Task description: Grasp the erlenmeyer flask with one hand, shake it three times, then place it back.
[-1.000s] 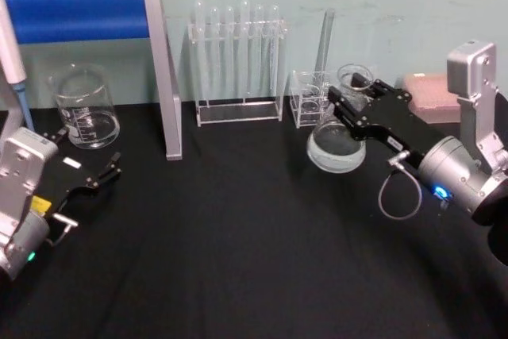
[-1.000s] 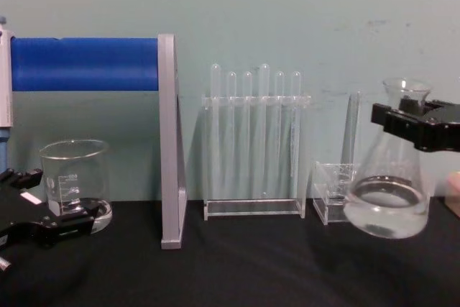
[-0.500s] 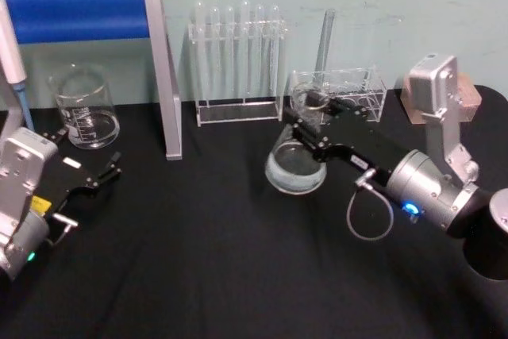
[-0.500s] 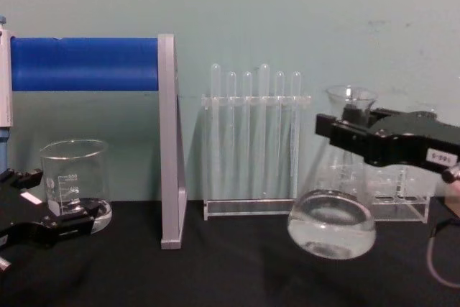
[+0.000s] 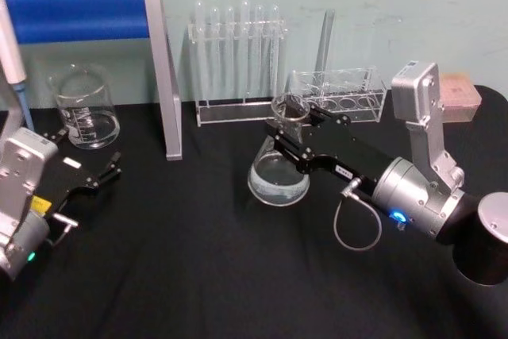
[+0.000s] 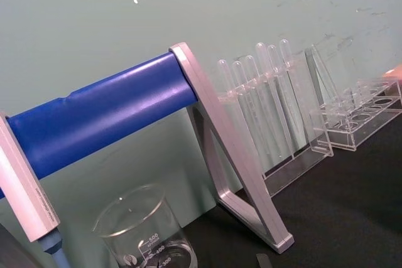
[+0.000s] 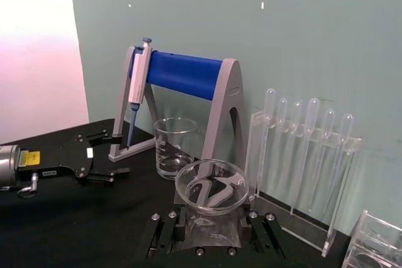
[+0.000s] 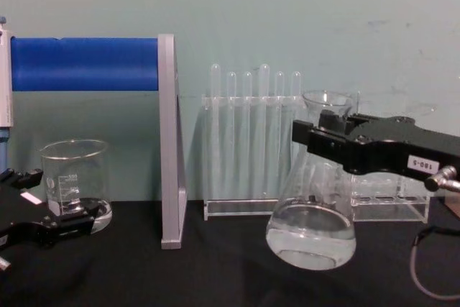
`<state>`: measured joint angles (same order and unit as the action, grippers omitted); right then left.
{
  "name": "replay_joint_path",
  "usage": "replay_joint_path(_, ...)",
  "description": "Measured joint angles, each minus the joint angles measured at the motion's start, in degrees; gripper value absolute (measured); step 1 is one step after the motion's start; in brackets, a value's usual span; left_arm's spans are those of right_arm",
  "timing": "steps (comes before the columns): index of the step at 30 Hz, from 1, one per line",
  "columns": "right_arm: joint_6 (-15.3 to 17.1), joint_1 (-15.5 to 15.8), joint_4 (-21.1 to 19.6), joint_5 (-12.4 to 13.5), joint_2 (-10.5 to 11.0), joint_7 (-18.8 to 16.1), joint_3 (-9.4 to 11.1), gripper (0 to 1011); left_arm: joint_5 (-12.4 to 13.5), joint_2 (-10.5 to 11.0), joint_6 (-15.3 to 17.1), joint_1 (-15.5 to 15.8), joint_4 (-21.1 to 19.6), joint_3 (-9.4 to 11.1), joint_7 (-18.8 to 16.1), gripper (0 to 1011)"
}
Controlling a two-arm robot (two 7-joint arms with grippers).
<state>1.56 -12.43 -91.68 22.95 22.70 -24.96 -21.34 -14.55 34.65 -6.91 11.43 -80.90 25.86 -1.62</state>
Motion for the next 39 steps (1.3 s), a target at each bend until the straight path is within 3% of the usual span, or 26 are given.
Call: replay_joint_path(39, 0.5, 0.4, 5.7, -0.5, -1.2, 0.4, -2.7, 449, 0.0, 0.0, 0.0, 0.0, 0.0, 0.0, 0.0, 1001)
